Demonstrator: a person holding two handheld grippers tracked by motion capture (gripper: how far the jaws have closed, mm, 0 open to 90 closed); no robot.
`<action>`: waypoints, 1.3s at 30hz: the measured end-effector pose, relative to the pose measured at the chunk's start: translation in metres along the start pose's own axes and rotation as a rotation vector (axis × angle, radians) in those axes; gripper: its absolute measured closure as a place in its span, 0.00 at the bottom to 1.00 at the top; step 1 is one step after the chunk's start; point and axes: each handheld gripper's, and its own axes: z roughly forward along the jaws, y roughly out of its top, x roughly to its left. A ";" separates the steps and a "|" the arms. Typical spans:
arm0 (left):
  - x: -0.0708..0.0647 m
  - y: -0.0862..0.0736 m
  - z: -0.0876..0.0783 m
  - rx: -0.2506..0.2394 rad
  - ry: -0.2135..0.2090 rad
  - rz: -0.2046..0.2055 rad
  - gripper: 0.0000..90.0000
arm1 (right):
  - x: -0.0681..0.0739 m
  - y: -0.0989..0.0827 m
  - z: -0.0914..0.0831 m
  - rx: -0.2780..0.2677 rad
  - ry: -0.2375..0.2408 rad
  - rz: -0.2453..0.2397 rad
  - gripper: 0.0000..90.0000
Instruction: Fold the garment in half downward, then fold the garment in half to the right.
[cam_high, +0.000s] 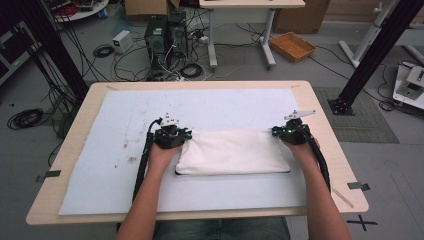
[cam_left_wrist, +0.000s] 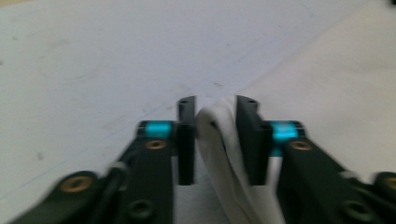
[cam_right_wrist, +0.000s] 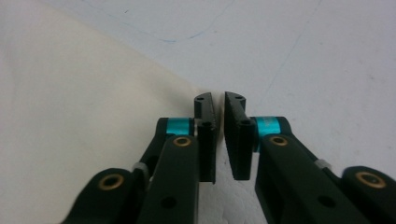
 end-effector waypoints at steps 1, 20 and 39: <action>0.001 0.000 -0.003 -0.012 -0.007 -0.018 0.63 | 0.000 -0.001 -0.002 -0.009 -0.006 0.012 0.71; -0.006 -0.004 -0.057 -0.032 -0.025 -0.026 0.20 | 0.012 -0.004 -0.043 -0.154 0.102 0.049 0.24; -0.038 -0.022 -0.067 0.097 -0.045 0.060 0.17 | 0.030 0.001 -0.042 -0.137 0.142 -0.002 0.23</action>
